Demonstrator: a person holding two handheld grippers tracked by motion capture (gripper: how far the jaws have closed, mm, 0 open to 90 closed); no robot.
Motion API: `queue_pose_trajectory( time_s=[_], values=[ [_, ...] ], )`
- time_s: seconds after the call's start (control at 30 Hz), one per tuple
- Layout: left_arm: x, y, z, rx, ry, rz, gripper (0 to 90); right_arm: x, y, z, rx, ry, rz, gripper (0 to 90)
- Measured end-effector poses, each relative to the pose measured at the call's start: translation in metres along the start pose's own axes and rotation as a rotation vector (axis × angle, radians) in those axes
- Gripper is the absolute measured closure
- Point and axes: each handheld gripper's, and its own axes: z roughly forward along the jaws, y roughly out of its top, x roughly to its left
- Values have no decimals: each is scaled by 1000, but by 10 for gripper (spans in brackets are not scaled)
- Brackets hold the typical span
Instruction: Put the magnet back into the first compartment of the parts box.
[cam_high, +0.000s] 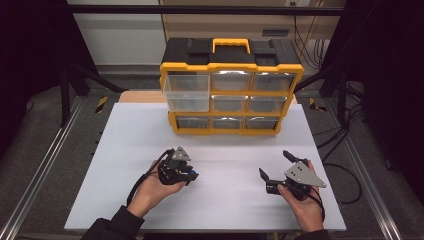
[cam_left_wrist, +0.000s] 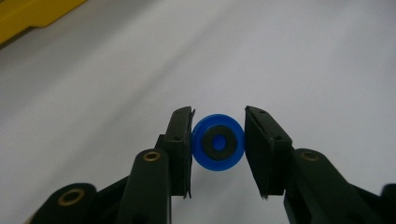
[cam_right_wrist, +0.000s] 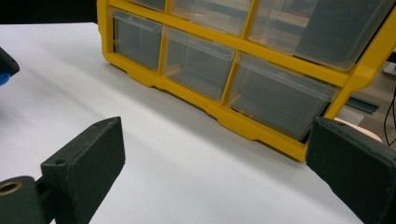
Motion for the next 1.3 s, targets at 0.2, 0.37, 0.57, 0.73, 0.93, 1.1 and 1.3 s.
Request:
queue_pose_trajectory(
  time_s=[0.2,0.37,0.57,0.73,0.93,1.1,1.3],
  values=[
    [3,2,-8,-25,4,-9,623,0,0,0,1,0,-1,51],
    [6,3,-15,-42,10,-16,623,0,0,0,1,-1,-1,51],
    [7,5,-23,-66,20,-18,623,0,0,0,1,0,-2,51],
    [6,8,-29,-85,26,-15,623,0,0,0,0,0,-4,51],
    [6,10,-37,-105,30,-13,623,0,0,0,1,1,-4,52],
    [5,12,-42,-128,37,-11,623,1,0,0,2,3,-6,53],
    [4,15,-49,-155,41,-8,623,1,0,0,4,4,-5,54]
  ],
)
